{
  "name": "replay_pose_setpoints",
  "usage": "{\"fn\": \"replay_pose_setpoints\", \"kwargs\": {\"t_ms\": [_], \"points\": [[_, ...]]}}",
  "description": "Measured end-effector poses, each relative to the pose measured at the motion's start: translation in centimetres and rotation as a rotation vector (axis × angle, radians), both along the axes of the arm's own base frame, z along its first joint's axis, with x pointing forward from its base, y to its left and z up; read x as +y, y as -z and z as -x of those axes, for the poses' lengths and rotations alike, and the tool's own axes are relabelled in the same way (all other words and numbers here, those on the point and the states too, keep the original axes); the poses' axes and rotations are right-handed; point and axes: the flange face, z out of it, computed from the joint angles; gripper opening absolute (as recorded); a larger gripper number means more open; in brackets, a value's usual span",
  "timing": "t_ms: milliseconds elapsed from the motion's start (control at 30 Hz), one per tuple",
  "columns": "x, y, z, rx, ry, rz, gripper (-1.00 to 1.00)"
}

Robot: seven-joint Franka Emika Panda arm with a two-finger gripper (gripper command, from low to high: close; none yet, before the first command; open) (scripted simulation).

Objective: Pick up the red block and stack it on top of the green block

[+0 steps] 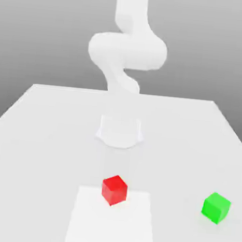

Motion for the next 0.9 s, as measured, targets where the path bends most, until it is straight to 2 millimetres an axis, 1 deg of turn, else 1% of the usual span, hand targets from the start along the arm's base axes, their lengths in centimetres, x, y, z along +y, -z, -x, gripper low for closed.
{"fn": "replay_pose_setpoints", "kwargs": {"t_ms": [67,133,233,300,367,433,500,567,600,633,833,867,900], "points": [[0.3,5.0,-2.1,0.074,0.07,-0.046,0.0],[0.4,9.9,-3.5,0.145,0.143,-0.089,0.0],[0.3,17.4,-4.6,0.251,0.261,-0.15,0.0],[0.2,22.4,-4.5,0.321,0.345,-0.187,0.0],[0.0,27.5,-3.9,0.393,0.436,-0.223,0.0],[-0.2,32.6,-2.6,0.467,0.536,-0.256,0.0],[-0.4,37.7,-0.5,0.546,0.647,-0.288,0.0],[-0.5,42.8,2.3,0.627,0.769,-0.315,0.0],[-0.5,44.5,3.1,0.648,0.803,-0.321,0.0],[-0.5,45.7,3.4,0.658,0.82,-0.324,0.0],[-0.5,50.9,3.9,0.669,0.836,-0.328,0.0],[-0.5,51.5,4.0,0.67,0.835,-0.328,-1.0],[-0.5,51.5,4.0,0.67,0.835,-0.328,-1.0]]}}
